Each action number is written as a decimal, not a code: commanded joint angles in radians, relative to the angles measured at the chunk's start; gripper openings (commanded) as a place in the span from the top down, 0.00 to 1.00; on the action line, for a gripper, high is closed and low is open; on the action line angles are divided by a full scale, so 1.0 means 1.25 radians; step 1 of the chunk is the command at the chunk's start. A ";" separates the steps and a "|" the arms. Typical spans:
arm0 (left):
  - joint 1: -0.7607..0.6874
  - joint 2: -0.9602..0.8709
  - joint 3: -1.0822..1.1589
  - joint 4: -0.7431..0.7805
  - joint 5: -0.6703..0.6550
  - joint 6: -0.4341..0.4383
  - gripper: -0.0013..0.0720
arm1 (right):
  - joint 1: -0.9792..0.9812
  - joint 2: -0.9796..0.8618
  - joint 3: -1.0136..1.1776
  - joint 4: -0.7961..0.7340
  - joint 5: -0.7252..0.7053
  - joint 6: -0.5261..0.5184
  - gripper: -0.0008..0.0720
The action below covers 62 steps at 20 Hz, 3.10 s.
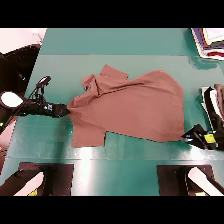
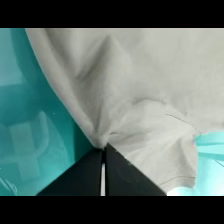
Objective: Fold the shirts.
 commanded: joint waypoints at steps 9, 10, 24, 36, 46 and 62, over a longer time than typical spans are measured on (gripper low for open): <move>0.001 0.074 0.092 0.004 -0.029 -0.045 0.95 | 0.248 0.040 0.133 0.065 -0.117 -0.001 0.97; 0.001 0.108 0.141 0.005 -0.030 -0.062 0.95 | 0.265 0.075 0.197 0.065 -0.118 -0.001 0.97; 0.001 0.238 1.013 0.136 -0.027 -0.148 0.95 | 0.309 0.215 1.080 -0.106 -0.024 0.037 0.97; 0.001 -0.153 0.945 0.165 -0.298 -0.154 0.95 | 0.342 -0.110 0.987 -0.110 0.210 0.120 0.97; 0.001 -0.539 0.738 0.151 -0.053 -0.103 0.95 | 0.457 -0.573 0.993 -0.102 0.002 0.057 0.97; 0.001 -0.542 0.529 0.179 -0.171 -0.099 0.94 | 0.467 -0.466 0.734 -0.141 -0.081 0.055 0.96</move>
